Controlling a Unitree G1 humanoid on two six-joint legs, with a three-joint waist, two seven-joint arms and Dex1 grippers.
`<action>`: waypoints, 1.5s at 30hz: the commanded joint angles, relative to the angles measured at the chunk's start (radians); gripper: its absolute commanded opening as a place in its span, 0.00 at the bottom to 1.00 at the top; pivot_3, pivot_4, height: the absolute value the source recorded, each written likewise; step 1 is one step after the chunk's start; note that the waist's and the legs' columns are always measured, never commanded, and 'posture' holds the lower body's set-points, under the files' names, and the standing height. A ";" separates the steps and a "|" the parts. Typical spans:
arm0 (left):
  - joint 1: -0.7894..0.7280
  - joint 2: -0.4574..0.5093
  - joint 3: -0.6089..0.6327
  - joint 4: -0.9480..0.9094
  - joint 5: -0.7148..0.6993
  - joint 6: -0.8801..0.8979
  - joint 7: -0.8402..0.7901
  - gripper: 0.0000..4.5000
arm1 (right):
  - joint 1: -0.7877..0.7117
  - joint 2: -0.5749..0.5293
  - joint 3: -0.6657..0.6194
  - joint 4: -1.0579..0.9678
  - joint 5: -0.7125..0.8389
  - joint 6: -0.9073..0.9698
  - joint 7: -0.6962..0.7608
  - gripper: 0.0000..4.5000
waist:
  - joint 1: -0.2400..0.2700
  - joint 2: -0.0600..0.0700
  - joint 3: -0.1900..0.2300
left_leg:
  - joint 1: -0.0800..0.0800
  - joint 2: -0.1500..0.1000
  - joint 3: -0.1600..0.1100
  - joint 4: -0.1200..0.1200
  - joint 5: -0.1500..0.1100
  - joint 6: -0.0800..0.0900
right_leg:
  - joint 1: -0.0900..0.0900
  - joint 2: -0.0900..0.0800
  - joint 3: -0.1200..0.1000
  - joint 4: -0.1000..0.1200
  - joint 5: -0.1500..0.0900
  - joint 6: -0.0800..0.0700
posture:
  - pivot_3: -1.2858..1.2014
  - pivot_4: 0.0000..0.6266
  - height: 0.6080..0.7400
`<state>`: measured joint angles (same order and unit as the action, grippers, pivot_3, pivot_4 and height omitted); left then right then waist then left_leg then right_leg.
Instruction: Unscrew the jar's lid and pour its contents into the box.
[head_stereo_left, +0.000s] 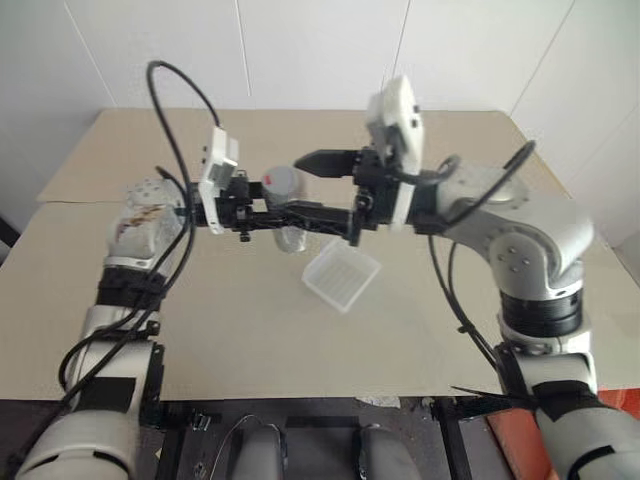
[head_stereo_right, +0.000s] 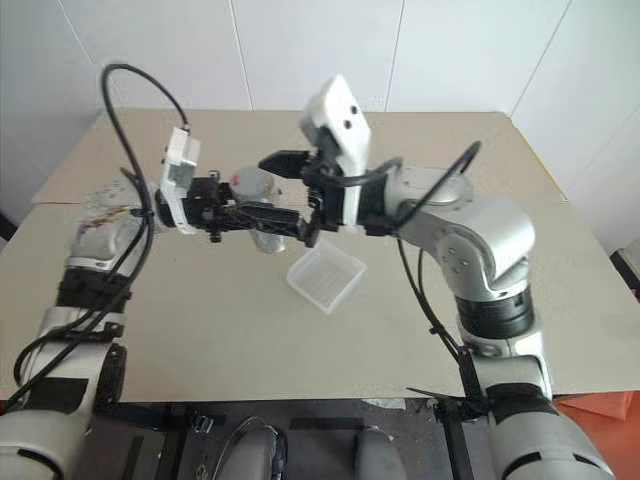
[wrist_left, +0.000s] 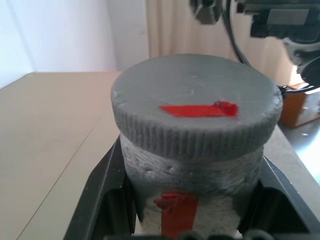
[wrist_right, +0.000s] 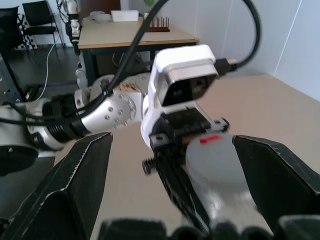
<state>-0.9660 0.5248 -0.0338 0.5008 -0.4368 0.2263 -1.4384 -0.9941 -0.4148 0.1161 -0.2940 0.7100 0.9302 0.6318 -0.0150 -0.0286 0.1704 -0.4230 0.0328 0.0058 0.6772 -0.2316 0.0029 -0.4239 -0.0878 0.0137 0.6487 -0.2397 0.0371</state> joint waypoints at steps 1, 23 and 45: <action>-0.050 -0.022 0.012 0.039 0.002 -0.054 -0.043 0.45 | -0.038 0.016 -0.001 0.012 -0.035 -0.004 -0.029 1.00 | -0.002 0.000 0.000 | 0.000 0.000 0.000 0.000 0.000 0.000 | 0.000 0.000 0.000 0.000 0.000 0.000 | 0.52 0.24 1.00; -0.080 -0.041 0.018 0.077 0.026 -0.099 -0.135 0.45 | -0.062 0.064 0.010 0.114 -0.167 -0.065 0.018 0.61 | -0.003 0.000 0.000 | 0.000 0.000 0.000 0.000 0.000 0.000 | 0.000 0.000 0.000 -0.001 0.000 0.000 | 0.52 0.24 1.00; 0.000 0.080 -0.214 -0.169 -0.226 -0.033 -0.176 0.45 | -0.240 0.101 0.209 0.756 -0.151 -0.625 0.983 0.61 | -0.008 0.001 0.001 | 0.001 0.001 -0.001 0.000 0.000 0.000 | 0.000 0.001 0.000 0.000 0.000 0.000 | 0.52 0.24 1.00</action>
<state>-0.9524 0.6133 -0.2403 0.3885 -0.6099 0.1844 -1.6061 -1.1998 -0.3434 0.2744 0.4556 0.5117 0.3645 1.5395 -0.0225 -0.0274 0.1712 -0.4222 0.0339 0.0050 0.6774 -0.2316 0.0030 -0.4236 -0.0863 0.0142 0.6484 -0.2397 0.0374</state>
